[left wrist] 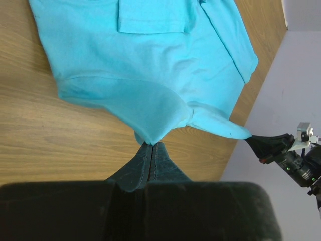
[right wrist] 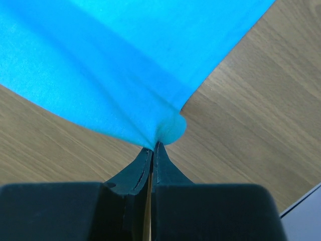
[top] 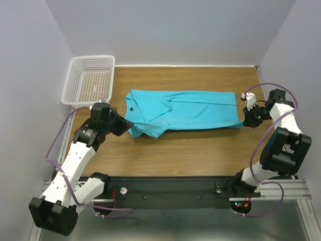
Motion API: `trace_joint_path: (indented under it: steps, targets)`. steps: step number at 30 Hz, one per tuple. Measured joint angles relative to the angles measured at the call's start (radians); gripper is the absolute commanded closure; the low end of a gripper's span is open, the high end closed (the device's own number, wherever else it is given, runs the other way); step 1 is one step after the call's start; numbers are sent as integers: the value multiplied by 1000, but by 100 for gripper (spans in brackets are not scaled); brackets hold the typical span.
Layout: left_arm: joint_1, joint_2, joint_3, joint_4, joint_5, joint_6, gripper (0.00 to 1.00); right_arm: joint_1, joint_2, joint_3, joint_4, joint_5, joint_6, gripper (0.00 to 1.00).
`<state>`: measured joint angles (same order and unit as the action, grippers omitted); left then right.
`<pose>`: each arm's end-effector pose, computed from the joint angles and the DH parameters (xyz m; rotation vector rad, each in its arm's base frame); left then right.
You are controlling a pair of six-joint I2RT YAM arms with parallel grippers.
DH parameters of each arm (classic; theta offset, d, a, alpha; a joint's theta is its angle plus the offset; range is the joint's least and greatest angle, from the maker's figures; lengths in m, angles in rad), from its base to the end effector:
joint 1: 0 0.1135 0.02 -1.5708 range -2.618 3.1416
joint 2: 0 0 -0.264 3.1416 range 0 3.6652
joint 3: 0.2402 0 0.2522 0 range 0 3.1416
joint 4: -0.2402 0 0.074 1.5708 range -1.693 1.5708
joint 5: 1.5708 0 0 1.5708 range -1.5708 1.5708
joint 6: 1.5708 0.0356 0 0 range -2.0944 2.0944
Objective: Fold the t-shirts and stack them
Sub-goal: Fold the tshirt
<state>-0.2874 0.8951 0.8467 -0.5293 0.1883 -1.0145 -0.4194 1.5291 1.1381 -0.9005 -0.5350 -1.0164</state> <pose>0.1839 -0.0613 0.3081 -0.7056 2.1844 -0.9249 0.2697 -0.1004 0.2388 -0.8502 2.4267 0.2928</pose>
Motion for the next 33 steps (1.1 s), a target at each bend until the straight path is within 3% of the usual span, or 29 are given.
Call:
trace_joint_path:
  steps: [10, 24, 33]
  targets:
    - [79, 0, -23, 1, 98, 8, 100, -12, 36, 0, 0, -6, 26, 100]
    - [87, -43, -140, -39, 187, 26, 100, -12, 38, -6, -13, -30, 14, 99]
    - [102, 3, -149, -13, 208, 4, 100, -12, 174, 119, -35, -51, 21, 99]
